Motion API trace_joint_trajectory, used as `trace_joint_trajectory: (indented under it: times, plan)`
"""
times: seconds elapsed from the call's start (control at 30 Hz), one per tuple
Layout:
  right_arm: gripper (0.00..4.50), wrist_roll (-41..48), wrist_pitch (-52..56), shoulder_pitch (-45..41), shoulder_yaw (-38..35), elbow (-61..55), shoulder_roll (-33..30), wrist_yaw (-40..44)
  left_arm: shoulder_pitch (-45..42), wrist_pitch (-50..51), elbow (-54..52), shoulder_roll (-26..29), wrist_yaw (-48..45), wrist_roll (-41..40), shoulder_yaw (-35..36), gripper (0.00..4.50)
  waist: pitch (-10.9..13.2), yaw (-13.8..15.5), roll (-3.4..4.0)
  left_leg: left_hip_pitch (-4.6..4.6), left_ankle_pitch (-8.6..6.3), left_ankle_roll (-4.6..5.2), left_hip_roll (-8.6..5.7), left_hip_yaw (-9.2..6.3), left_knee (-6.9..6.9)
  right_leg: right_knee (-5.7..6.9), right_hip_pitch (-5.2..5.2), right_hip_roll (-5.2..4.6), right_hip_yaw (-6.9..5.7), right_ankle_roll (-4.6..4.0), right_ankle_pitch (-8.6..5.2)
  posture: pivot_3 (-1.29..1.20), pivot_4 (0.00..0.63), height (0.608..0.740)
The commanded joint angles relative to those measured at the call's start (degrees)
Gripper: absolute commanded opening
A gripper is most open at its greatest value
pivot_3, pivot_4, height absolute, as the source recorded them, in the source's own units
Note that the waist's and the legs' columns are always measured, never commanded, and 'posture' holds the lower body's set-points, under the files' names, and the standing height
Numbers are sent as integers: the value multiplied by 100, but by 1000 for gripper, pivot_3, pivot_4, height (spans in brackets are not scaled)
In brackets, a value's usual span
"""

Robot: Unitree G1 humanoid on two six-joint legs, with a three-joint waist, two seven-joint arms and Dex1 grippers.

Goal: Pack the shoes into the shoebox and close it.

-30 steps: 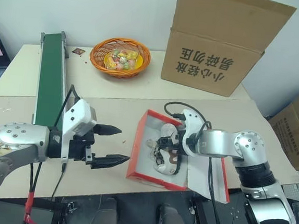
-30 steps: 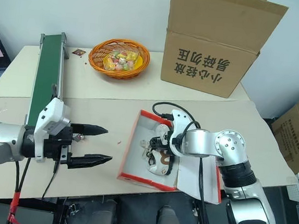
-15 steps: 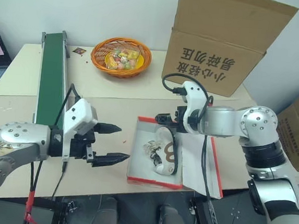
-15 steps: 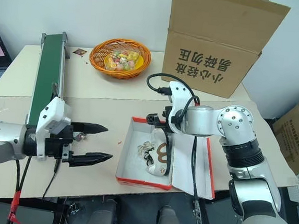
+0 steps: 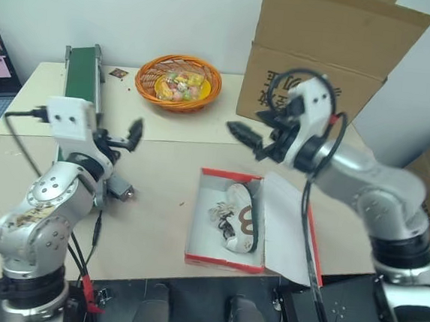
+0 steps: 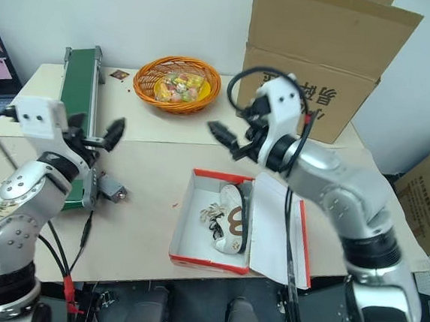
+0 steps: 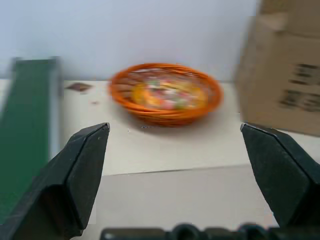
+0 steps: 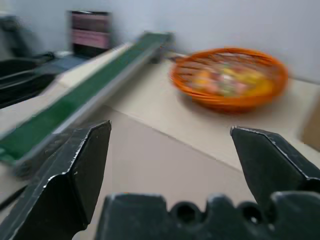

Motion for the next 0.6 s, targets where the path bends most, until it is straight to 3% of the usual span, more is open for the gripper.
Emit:
trace_joint_trajectory:
  times: [0.03,0.2,0.6]
  plan:
    - [4466,-864,-819,108,486,-21,167,1674,3,-220,22,24,414,811,-30,4500,0,-1,0,3,0,0,-1,1,-1,3,0,0,1,-1,0,0,150,709]
    - [4466,-1606,-1075,-44,538,699,601,2287,392,-368,89,183,48,1135,106,4500,-1,7,-1,6,-1,-3,-1,1,0,0,2,-2,-1,-27,15,0,150,709]
    - [4466,-1975,-595,-129,232,1065,1237,2539,609,-474,34,-21,-137,1473,387,4500,-1,33,-2,1,-2,-7,-1,1,-5,3,-4,-4,-5,-30,16,0,150,709]
